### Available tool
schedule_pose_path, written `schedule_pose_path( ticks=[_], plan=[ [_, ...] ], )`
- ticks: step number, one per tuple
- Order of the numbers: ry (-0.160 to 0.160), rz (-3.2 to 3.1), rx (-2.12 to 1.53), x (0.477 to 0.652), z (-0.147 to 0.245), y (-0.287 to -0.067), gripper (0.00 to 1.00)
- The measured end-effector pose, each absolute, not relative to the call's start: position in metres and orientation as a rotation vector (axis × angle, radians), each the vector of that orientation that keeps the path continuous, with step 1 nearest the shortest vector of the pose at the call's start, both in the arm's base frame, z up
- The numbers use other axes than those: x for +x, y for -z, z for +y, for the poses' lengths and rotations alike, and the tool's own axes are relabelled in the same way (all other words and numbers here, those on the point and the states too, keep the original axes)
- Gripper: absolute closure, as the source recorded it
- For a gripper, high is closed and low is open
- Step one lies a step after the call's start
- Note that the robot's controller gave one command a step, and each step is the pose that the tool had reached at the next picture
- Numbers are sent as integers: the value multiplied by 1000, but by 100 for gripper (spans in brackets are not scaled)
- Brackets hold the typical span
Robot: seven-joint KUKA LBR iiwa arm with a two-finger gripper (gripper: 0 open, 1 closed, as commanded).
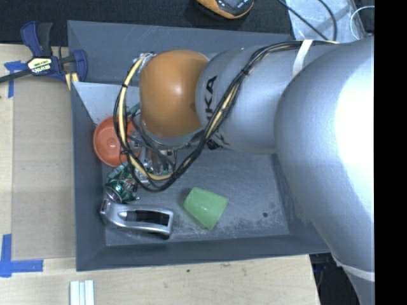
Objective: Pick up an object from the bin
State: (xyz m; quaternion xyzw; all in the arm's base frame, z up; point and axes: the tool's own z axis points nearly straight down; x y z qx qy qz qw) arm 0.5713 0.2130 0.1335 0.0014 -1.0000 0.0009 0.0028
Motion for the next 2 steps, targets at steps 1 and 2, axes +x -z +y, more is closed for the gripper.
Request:
schedule_pose_path(
  ticks=[1,2],
  plan=[
    [2,-3144,-1,573,213,-139,0],
    [0,-3090,547,588,238,-68,0]
  ],
)
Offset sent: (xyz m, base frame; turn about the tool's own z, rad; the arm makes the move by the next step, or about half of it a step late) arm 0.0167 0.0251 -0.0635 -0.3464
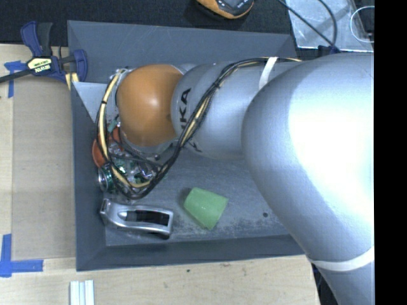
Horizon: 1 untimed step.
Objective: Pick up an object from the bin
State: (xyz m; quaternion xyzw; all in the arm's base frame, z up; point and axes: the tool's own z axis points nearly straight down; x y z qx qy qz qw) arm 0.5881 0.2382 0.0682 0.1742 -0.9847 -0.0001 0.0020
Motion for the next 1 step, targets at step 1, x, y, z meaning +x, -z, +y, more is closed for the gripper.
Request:
schedule_pose_path(
  ticks=[1],
  plan=[
    [1,-3085,610,589,238,-71,0]
  ],
)
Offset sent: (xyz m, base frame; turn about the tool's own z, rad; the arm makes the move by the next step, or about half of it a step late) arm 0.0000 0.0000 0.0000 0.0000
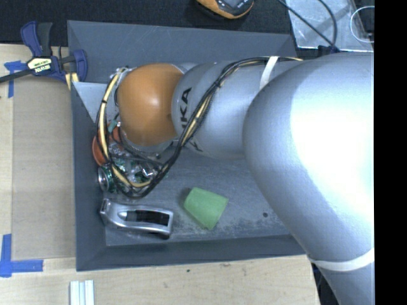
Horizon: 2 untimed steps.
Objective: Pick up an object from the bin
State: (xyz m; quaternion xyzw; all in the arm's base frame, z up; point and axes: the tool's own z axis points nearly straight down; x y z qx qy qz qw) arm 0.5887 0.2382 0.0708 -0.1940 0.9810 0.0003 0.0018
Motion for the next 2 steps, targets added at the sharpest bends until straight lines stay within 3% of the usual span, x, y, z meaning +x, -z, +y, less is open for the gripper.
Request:
schedule_pose_path(
  ticks=[2],
  plan=[
    [-2,3078,-604,590,238,-71,0]
  ],
)
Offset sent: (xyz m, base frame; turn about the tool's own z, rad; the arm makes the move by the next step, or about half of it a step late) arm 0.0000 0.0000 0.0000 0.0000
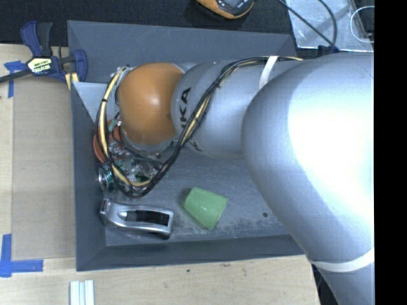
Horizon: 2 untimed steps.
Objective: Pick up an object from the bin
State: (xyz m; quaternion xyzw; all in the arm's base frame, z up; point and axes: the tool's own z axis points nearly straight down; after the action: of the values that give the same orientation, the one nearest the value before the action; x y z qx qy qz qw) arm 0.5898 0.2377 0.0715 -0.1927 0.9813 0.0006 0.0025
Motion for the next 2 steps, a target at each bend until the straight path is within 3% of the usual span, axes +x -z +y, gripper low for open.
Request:
schedule_pose_path(
  ticks=[1,2],
  plan=[
    [0,3083,-577,591,236,-73,100],
    [0,3083,-574,591,236,-73,100]
  ],
)
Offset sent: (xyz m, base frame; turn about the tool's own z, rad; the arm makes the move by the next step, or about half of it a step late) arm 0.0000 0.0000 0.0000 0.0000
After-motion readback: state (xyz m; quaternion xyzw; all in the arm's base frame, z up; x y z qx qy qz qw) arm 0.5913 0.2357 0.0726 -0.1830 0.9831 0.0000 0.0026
